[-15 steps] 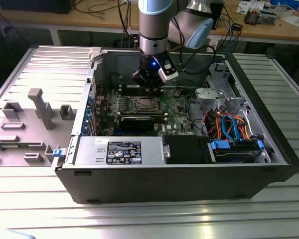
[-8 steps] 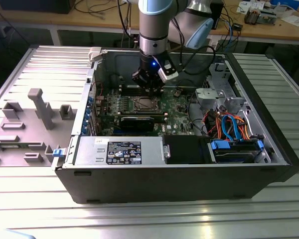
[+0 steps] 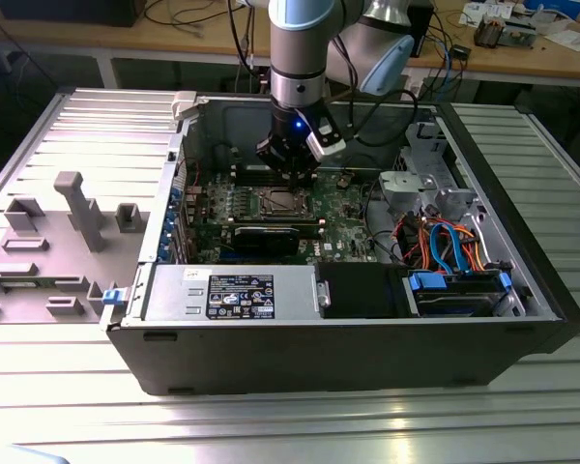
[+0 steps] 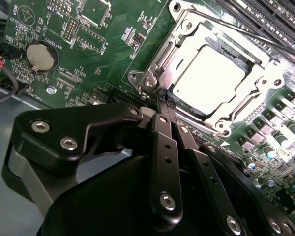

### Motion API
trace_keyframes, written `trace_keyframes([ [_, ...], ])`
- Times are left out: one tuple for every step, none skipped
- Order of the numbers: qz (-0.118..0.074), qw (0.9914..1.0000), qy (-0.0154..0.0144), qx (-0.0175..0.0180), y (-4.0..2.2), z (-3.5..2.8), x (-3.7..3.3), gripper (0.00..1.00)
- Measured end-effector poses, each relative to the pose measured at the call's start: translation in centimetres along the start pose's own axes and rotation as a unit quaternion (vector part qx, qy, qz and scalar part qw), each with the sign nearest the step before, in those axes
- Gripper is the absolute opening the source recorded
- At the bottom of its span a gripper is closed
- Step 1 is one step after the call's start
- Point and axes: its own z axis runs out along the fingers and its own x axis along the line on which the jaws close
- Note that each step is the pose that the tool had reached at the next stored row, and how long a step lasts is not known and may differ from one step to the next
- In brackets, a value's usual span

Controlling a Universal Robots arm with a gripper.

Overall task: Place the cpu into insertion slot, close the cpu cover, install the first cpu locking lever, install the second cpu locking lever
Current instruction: 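Install the first cpu locking lever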

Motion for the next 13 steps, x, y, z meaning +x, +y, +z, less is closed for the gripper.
trace_keyframes([
  [0.000, 1.00000, 0.0000, -0.0013, 0.00, 0.00, 0.00, 0.11],
  [0.000, 0.99999, -0.0002, -0.0032, 0.00, 0.01, -0.01, 0.11],
  [0.000, 0.99999, -0.0003, -0.0049, 0.01, 0.02, -0.01, 0.11],
  [0.000, 0.99996, -0.0005, -0.0086, 0.01, 0.03, -0.01, 0.11],
  [0.000, 0.99995, -0.0004, -0.0103, 0.00, 0.00, 0.00, 0.11],
  [0.000, 0.99993, -0.0005, -0.0116, 0.00, 0.00, -0.01, 0.11],
  [0.001, 0.99993, -0.0005, -0.0121, 0.01, 0.00, 0.00, 0.11],
  [0.001, 0.99992, -0.0006, -0.0122, 0.01, -0.04, 0.00, 0.11],
  [0.001, 0.99992, -0.0007, -0.0125, 0.02, -0.11, -0.01, 0.11],
  [0.000, 0.99992, -0.0006, -0.0123, 0.01, -0.21, -0.02, 0.11],
  [0.000, 0.99993, -0.0005, -0.0121, 0.01, -0.32, -0.02, 0.11],
  [0.000, 0.99993, -0.0005, -0.0121, 0.01, -0.39, -0.02, 0.11],
  [0.000, 0.99993, -0.0005, -0.0121, 0.01, -0.47, -0.03, 0.11],
])
